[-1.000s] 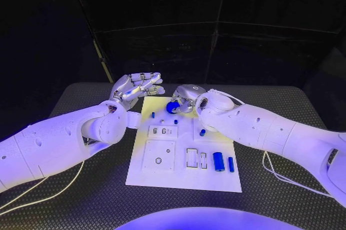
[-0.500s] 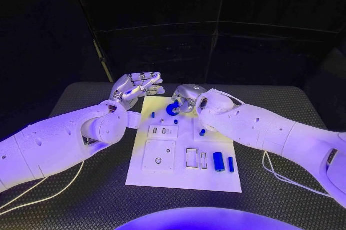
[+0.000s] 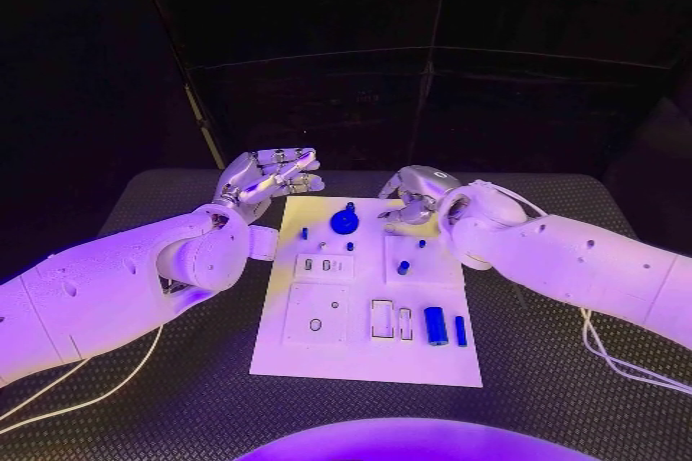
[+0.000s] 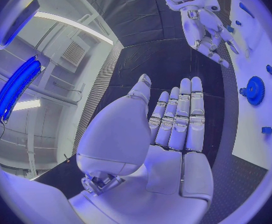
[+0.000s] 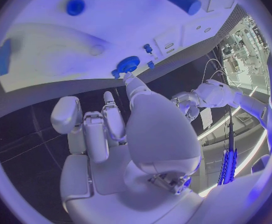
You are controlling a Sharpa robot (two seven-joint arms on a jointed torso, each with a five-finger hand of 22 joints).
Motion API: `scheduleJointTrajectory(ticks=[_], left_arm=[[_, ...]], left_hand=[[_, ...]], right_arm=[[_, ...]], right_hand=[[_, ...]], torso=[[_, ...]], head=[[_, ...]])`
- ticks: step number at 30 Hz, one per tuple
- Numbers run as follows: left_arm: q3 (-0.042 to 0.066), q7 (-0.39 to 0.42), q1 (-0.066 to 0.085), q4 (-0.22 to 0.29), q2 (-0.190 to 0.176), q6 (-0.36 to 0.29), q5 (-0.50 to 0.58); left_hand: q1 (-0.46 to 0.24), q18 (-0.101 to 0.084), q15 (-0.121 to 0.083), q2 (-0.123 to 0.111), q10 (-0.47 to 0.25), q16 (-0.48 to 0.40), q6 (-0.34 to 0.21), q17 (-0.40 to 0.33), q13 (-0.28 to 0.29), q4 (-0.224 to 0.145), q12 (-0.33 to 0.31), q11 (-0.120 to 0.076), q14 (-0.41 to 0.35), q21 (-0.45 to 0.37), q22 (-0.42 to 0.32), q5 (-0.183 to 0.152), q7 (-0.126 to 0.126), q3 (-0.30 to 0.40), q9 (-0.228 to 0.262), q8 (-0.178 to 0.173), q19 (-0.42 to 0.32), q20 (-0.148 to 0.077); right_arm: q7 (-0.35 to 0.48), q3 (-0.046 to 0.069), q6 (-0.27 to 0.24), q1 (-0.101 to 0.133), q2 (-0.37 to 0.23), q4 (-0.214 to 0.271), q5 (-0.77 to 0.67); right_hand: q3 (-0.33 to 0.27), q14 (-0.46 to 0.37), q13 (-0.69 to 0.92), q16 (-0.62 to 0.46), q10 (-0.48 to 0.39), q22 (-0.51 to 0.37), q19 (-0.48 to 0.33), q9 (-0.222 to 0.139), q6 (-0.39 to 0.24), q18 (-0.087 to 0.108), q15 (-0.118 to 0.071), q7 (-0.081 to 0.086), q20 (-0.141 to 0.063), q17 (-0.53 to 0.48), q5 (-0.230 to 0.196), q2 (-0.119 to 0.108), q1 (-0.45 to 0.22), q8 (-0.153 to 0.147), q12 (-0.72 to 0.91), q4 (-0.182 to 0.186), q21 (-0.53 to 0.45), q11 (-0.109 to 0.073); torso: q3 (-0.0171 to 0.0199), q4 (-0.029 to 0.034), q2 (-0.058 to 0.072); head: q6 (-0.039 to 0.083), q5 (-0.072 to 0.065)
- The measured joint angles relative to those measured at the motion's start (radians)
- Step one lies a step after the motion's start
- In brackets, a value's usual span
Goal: Assemble the parts on the task board
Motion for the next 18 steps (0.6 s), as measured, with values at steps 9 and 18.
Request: scheduleJointTrajectory(ticks=[9,18], left_arm=[[0.000,0.000,0.000,-0.007,0.001,0.001,0.000],[0.000,0.000,0.000,-0.016,0.006,0.003,0.000]], left_hand=[[0.000,0.000,0.000,0.000,0.000,0.000,0.000,0.000,0.000,0.000,0.000,0.000,0.000,0.000,0.000,0.000,0.000,0.000,0.000,0.000,0.000,0.000],[0.000,0.000,0.000,0.000,0.000,0.000,0.000,0.001,0.000,0.000,0.000,0.000,0.000,0.000,0.000,0.000,0.000,0.000,0.000,0.000,0.000,0.000]], right_arm=[[0.124,-0.001,-0.017,0.000,-0.137,0.010,0.195],[0.195,-0.002,-0.008,-0.002,-0.174,-0.036,0.277]], right_hand=[[-0.007,0.000,-0.010,0.000,0.000,-0.001,0.000,-0.002,0.000,0.000,0.000,0.000,0.000,0.000,0.011,-0.002,0.019,0.000,0.000,-0.018,0.000,0.000],[-0.014,0.000,-0.012,0.000,0.000,-0.003,0.000,-0.004,-0.004,0.000,0.000,0.004,0.000,0.000,0.016,-0.006,0.023,-0.005,-0.005,-0.024,0.000,0.000]], torso=[[0.0001,-0.0144,-0.002],[0.0028,-0.0195,-0.002]], head=[[0.008,-0.003],[0.006,-0.013]])
